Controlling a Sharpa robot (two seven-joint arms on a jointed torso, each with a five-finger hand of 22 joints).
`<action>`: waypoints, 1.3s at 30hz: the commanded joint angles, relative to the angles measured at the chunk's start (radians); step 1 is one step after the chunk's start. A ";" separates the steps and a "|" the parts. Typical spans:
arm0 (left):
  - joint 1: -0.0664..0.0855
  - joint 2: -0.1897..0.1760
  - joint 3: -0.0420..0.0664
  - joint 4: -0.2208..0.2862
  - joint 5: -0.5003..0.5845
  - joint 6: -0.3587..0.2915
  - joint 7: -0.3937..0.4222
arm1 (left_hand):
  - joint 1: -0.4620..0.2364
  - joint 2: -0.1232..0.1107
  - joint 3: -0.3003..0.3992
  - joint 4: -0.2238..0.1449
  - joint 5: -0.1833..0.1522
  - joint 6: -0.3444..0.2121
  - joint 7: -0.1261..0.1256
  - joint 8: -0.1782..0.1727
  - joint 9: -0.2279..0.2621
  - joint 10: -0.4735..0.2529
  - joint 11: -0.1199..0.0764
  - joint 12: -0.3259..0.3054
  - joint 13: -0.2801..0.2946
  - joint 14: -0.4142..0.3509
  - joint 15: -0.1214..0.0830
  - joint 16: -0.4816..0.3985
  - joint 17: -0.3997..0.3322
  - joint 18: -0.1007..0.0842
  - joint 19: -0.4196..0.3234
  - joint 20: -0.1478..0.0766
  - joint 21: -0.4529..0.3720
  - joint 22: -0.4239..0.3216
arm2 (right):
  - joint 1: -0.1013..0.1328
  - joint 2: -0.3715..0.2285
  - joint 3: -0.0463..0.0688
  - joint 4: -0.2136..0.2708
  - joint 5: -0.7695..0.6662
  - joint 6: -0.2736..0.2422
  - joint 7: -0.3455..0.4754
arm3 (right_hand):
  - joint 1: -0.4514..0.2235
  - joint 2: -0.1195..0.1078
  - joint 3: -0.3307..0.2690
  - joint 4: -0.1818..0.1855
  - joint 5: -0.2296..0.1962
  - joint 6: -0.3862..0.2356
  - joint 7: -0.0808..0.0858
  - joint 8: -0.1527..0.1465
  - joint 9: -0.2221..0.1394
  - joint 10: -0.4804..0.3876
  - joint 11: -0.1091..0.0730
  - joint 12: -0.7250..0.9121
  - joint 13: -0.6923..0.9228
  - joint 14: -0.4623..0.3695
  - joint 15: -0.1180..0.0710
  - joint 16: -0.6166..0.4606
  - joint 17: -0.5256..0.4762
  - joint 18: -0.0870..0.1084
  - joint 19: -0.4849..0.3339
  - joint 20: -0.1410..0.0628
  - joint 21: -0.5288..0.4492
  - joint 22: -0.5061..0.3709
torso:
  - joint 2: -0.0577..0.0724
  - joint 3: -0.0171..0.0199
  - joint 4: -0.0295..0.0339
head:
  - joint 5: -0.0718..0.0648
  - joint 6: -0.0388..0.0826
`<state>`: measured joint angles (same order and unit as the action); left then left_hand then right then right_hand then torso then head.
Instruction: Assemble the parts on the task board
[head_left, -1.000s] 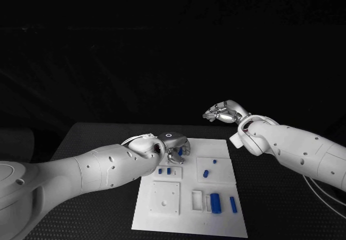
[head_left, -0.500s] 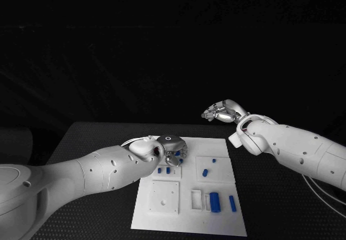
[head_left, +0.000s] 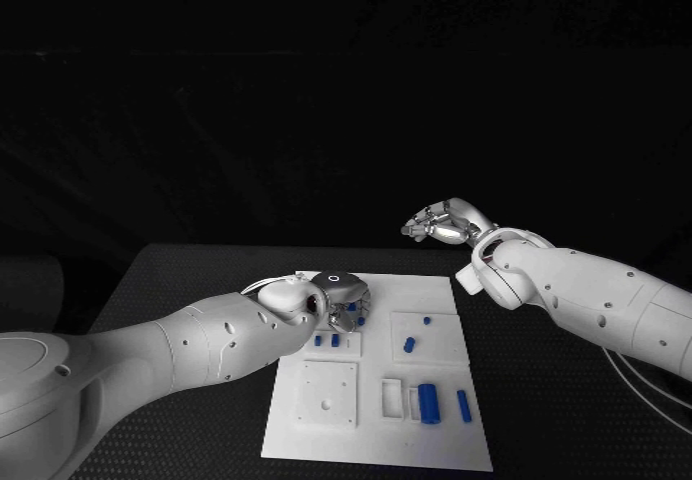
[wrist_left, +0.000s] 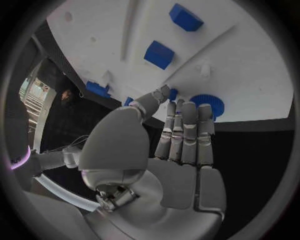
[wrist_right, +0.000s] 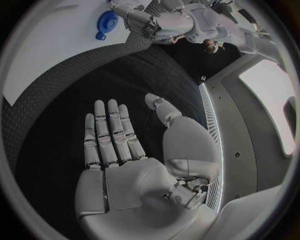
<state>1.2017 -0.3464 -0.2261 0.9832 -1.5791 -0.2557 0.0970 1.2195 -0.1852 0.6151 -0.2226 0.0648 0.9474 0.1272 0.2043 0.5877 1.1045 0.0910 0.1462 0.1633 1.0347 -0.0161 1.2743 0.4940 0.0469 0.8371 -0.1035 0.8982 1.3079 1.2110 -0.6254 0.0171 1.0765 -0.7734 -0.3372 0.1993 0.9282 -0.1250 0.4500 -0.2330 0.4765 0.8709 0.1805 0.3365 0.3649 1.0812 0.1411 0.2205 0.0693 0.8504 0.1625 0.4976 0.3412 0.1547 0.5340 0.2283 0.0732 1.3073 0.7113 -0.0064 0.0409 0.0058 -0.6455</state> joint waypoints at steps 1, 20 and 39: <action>-0.001 0.005 0.001 -0.005 -0.008 0.017 -0.015 | -0.001 0.010 -0.001 0.004 0.005 -0.004 0.004 -0.004 -0.005 0.010 -0.002 0.001 0.001 0.000 -0.006 0.006 0.001 0.035 0.006 -0.012 0.007 0.019 | 0.000 -0.001 0.000 0.002 0.000 0.001 0.007 | -0.002 0.002 0.002 0.006 0.007 -0.007 0.003 -0.007 -0.001 0.002 0.005 -0.007 0.000 -0.004 0.000 -0.001 -0.001 0.016 -0.009 0.000 -0.002 0.023 | 0.000 0.0006 0.0005 | -0.003 -0.001; -0.018 0.027 0.002 -0.030 0.013 0.009 -0.035 | -0.003 0.028 -0.003 0.010 0.000 -0.019 0.010 -0.014 -0.021 0.016 -0.003 -0.014 -0.002 0.009 -0.007 0.027 0.003 0.034 0.014 -0.018 0.015 0.019 | 0.000 -0.001 0.000 0.006 0.000 0.003 0.007 | -0.002 0.004 0.002 0.007 0.007 -0.006 0.003 -0.006 -0.001 0.003 0.004 -0.007 0.000 -0.004 0.000 -0.001 -0.001 0.016 -0.009 0.000 -0.002 0.023 | 0.000 0.0012 0.0008 | -0.005 -0.003; -0.032 0.044 0.002 -0.051 0.007 0.062 -0.044 | -0.007 0.038 -0.014 0.014 -0.004 0.015 0.012 0.006 -0.029 0.074 -0.009 -0.001 0.009 0.026 -0.014 0.067 0.010 0.041 0.033 -0.023 0.035 0.021 | 0.000 0.001 0.000 0.006 0.000 0.003 0.007 | -0.002 0.004 0.002 0.007 0.006 -0.006 0.002 -0.006 -0.001 0.003 0.004 -0.007 0.000 -0.003 0.000 -0.001 -0.001 0.016 -0.009 0.000 -0.002 0.023 | 0.001 0.0007 0.0009 | -0.008 -0.008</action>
<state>1.1828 -0.3044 -0.2182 0.9337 -1.5678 -0.2484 0.0668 1.2118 -0.1592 0.6027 -0.2102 0.0648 0.9574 0.1400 0.2065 0.5597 1.1736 0.0822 0.1401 0.1725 1.0554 -0.0310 1.3373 0.5031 0.0604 0.8652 -0.1106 0.9286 1.3073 1.2111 -0.6246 0.0171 1.0811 -0.7732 -0.3372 0.1989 0.9283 -0.1250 0.4527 -0.2303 0.4765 0.8709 0.1805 0.3365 0.3650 1.0812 0.1412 0.2205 0.0692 0.8504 0.1624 0.4976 0.3413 0.1548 0.5340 0.2283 0.0732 1.3073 0.7115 -0.0054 0.0415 -0.0003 -0.6526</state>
